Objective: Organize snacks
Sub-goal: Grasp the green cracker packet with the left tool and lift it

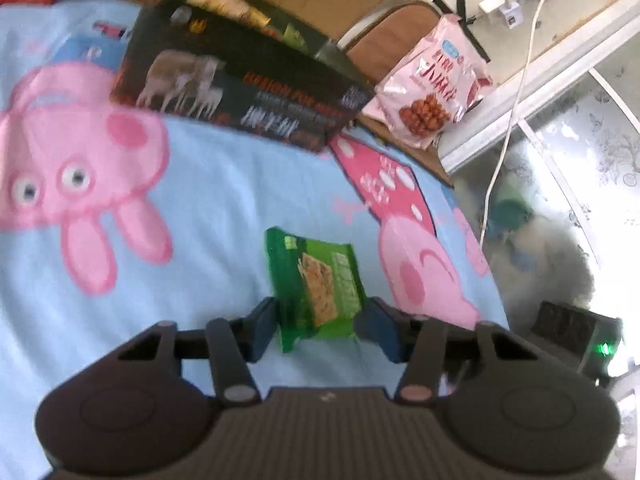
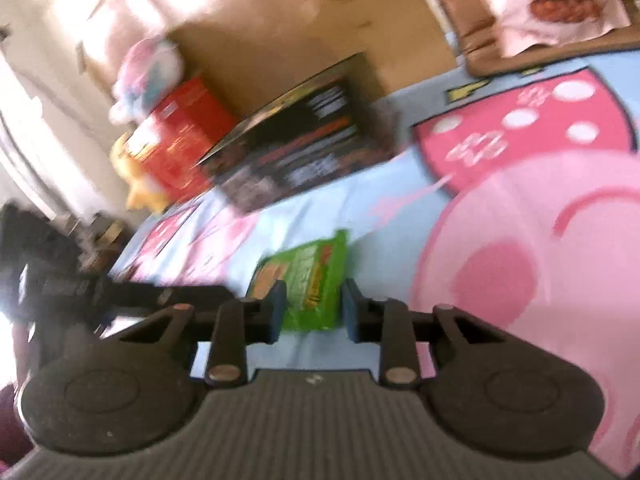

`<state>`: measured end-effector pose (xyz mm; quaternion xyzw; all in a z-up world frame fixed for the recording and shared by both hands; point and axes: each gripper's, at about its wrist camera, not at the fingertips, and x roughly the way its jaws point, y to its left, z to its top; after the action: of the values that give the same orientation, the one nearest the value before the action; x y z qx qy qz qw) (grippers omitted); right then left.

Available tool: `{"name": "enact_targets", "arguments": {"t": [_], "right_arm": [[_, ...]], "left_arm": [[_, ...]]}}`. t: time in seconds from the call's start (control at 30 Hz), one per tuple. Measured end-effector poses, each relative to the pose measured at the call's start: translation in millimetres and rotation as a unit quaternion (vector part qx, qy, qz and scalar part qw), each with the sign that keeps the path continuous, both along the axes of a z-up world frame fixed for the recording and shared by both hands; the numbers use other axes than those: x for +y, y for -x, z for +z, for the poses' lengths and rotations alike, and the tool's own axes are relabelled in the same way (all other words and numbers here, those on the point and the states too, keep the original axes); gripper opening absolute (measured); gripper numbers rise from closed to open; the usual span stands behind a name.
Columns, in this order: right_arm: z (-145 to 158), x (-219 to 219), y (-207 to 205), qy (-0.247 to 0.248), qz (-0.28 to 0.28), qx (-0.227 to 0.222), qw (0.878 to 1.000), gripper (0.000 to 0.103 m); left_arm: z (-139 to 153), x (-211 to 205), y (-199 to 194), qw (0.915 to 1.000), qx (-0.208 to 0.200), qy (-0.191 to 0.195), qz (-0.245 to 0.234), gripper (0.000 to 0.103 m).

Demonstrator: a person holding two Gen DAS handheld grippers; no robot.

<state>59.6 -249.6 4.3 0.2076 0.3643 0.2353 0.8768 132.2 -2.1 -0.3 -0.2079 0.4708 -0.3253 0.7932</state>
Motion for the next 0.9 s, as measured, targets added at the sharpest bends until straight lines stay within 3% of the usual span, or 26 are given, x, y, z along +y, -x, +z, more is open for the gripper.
{"name": "enact_targets", "arguments": {"t": [0.13, 0.3, 0.47, 0.57, 0.73, 0.8, 0.87, 0.9], "right_arm": [[8.4, 22.2, 34.2, 0.046, 0.038, -0.027, 0.998, 0.032], [4.7, 25.8, 76.6, 0.052, 0.101, -0.034, 0.993, 0.033], [5.3, 31.7, 110.7, 0.087, 0.113, -0.055, 0.988, 0.034], [6.9, 35.5, 114.8, 0.113, 0.109, -0.072, 0.985, 0.042], [5.4, 47.8, 116.8, 0.166, 0.120, -0.103, 0.973, 0.051], [1.9, 51.5, 115.3, 0.176, 0.122, -0.111, 0.970, 0.053], [0.4, 55.4, 116.3, 0.182, 0.126, -0.121, 0.968, 0.052], [0.0, 58.2, 116.2, 0.184, 0.127, -0.124, 0.967, 0.050]], "left_arm": [[1.2, 10.1, 30.0, 0.9997, -0.011, -0.021, -0.007, 0.037], [4.6, 25.0, 78.4, 0.9993, -0.017, -0.026, -0.021, 0.037], [6.0, 31.9, 109.2, 0.9986, -0.015, -0.030, -0.040, 0.052], [11.6, 37.6, 107.0, 0.9987, -0.024, -0.037, -0.025, 0.059], [11.3, 29.8, 99.3, 0.9981, -0.028, -0.045, -0.031, 0.058], [9.7, 22.0, 100.0, 0.9972, -0.038, -0.050, -0.040, 0.054], [8.2, 12.9, 99.9, 0.9959, -0.039, -0.054, -0.061, 0.043], [7.8, 10.9, 100.5, 0.9958, -0.042, -0.054, -0.061, 0.043]]}}
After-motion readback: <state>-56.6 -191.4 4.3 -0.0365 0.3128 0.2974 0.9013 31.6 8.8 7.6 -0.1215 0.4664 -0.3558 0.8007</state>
